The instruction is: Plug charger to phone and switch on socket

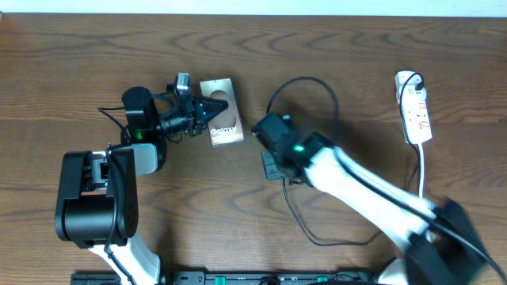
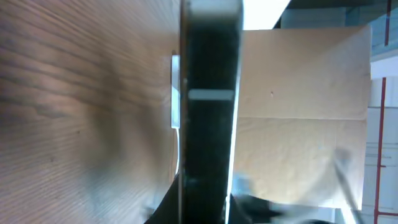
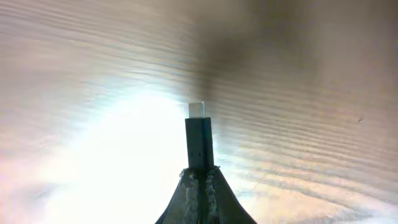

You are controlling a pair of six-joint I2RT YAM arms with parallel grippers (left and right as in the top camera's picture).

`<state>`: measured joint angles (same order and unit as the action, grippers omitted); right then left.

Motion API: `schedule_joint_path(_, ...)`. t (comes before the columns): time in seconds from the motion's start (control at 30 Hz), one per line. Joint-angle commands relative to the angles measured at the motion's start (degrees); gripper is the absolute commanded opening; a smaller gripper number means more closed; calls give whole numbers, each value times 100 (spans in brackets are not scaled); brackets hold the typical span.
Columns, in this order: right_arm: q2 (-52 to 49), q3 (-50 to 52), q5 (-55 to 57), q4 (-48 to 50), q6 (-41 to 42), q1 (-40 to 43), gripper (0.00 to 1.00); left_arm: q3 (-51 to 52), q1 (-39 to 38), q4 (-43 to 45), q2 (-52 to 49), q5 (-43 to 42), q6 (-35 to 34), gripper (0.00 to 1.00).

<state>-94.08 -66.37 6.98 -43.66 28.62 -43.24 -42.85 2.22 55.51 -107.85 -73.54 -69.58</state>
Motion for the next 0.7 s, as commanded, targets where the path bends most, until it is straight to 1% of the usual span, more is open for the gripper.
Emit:
schedule_joint_path(0.0, 964, 531, -901, 254, -907, 20, 1, -92, -57, 68, 68, -258, 83, 7)
schedule_joint_path(0.03, 1108, 684, -1016, 367, -953, 20, 1, -90, -87, 68, 68, -262, 114, 7)
schedule_joint_path(0.1, 1711, 1443, -1390, 953, -1047, 20, 1, -87, -304, 63, 68, -317, 323, 7)
schedule_joint_path(0.17, 2135, 1980, -1606, 1333, -1051, 20, 1, -76, -516, 63, 68, -164, 382, 7)
schedule_joint_path(0.2, 2286, 2205, -1899, 1556, -1161, 20, 1, -74, -625, 63, 68, -52, 389, 8)
schedule_joint_path(0.3, 2358, 2538, -2481, 1974, -1196, 48, 1, -72, -831, 63, 68, -20, 575, 7)
schedule_joint_path(0.33, 2358, 2693, -3018, 2337, -1191, 103, 1, -72, -920, 63, 68, 92, 575, 7)
schedule_joint_path(0.37, 2358, 2782, -3272, 2581, -1108, 151, 1, -72, -981, 63, 68, 221, 573, 7)
schedule_joint_path(0.43, 2358, 2920, -3307, 2903, -802, 291, 1, -70, -1043, 61, 68, 431, 568, 7)
schedule_joint_path(0.5, 2358, 3049, -3383, 3180, -612, 522, 1, -61, -1064, 61, 68, 682, 505, 7)
schedule_joint_path(0.6, 2358, 3224, -3679, 3659, -343, 946, 1, -61, -1099, 46, 68, 1464, 219, 7)
schedule_joint_path(0.67, 2356, 3379, -3912, 4201, -170, 1182, 1, -61, -1239, 46, 68, 2046, 96, 7)
